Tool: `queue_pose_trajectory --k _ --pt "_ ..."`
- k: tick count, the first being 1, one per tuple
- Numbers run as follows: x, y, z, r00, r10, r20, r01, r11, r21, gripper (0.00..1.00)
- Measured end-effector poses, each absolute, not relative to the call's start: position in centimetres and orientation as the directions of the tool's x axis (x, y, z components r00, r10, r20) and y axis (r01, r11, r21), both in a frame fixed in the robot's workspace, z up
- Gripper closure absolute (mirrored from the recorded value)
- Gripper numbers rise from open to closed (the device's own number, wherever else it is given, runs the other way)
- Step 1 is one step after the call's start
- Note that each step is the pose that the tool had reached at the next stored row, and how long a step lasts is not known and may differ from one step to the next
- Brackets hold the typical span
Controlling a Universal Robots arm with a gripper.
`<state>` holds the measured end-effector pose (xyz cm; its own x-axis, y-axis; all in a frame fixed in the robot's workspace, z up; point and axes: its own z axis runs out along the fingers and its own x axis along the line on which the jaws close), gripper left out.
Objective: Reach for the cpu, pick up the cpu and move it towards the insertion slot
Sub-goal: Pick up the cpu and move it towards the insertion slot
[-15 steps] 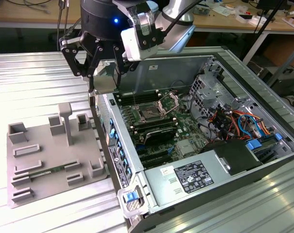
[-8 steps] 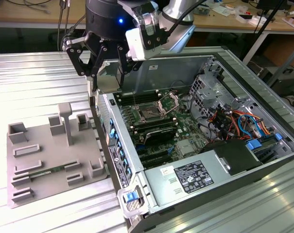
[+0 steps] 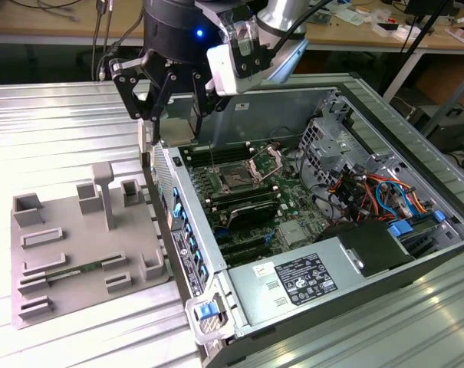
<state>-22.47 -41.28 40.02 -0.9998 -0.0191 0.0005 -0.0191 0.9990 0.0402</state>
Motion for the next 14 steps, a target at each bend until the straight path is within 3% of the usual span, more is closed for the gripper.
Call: queue_pose_trajectory --k 14 --pt "-18.8 -41.3 40.0 -1.0 -0.019 0.0 -0.019 0.999 0.04 0.45"
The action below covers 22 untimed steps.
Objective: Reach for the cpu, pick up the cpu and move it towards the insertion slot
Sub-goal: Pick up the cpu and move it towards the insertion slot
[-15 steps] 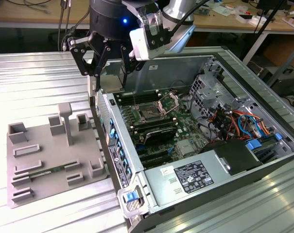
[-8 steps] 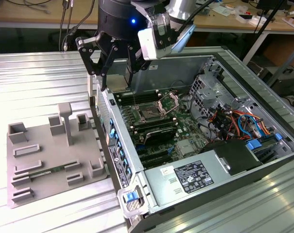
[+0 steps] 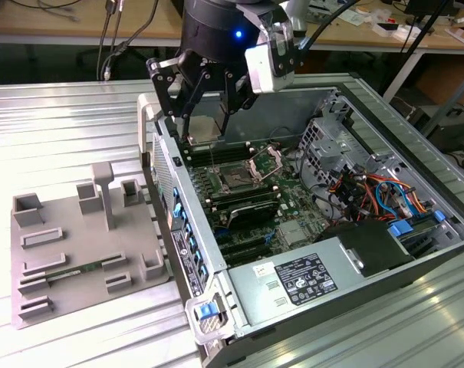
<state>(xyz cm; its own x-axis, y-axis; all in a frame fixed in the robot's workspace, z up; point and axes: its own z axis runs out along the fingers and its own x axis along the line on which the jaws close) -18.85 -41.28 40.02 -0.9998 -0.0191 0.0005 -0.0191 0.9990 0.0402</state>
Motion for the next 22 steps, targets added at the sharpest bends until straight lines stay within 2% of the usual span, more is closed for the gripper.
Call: queue_pose_trajectory --k 22 --pt "-17.0 -41.3 40.0 -1.0 -0.019 0.0 -0.019 0.999 0.04 0.45"
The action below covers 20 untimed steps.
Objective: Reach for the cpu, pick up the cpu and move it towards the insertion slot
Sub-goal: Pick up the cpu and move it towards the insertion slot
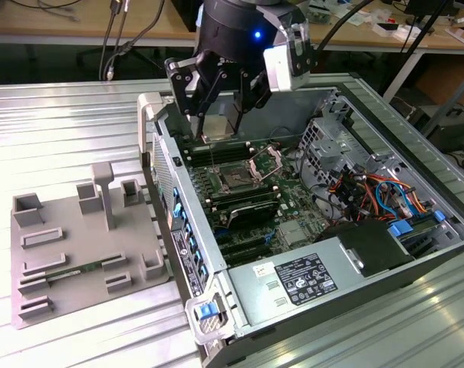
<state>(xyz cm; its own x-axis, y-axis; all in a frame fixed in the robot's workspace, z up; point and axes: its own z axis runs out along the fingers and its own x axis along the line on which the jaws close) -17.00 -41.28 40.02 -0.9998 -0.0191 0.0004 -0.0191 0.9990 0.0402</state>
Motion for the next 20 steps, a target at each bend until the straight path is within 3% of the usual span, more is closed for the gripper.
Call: queue_pose_trajectory --k 20 --pt "-15.3 -41.3 40.0 -1.0 -0.019 0.0 -0.019 0.999 0.04 0.45"
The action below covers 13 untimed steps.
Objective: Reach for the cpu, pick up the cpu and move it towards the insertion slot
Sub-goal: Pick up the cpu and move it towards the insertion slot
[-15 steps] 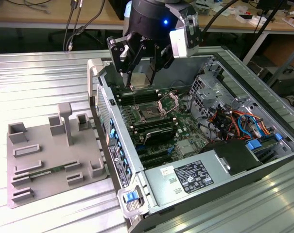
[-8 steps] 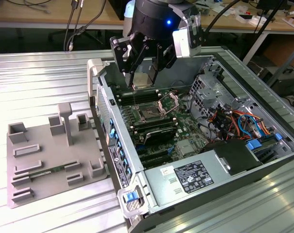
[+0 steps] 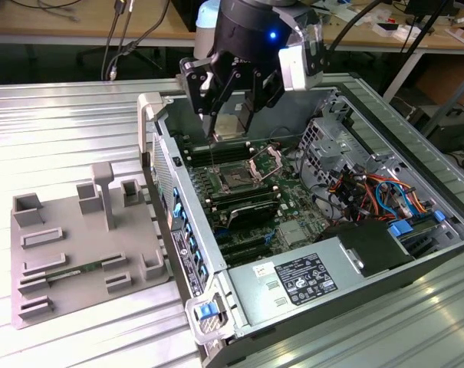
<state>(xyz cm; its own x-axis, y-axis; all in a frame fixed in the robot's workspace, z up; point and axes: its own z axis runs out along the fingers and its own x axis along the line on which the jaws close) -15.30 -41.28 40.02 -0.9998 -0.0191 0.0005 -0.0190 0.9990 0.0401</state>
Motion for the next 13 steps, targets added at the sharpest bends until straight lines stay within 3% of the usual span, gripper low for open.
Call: queue_pose_trajectory --k 13 --pt "-13.9 -41.3 40.0 -1.0 -0.019 0.0 -0.019 0.999 0.04 0.45"
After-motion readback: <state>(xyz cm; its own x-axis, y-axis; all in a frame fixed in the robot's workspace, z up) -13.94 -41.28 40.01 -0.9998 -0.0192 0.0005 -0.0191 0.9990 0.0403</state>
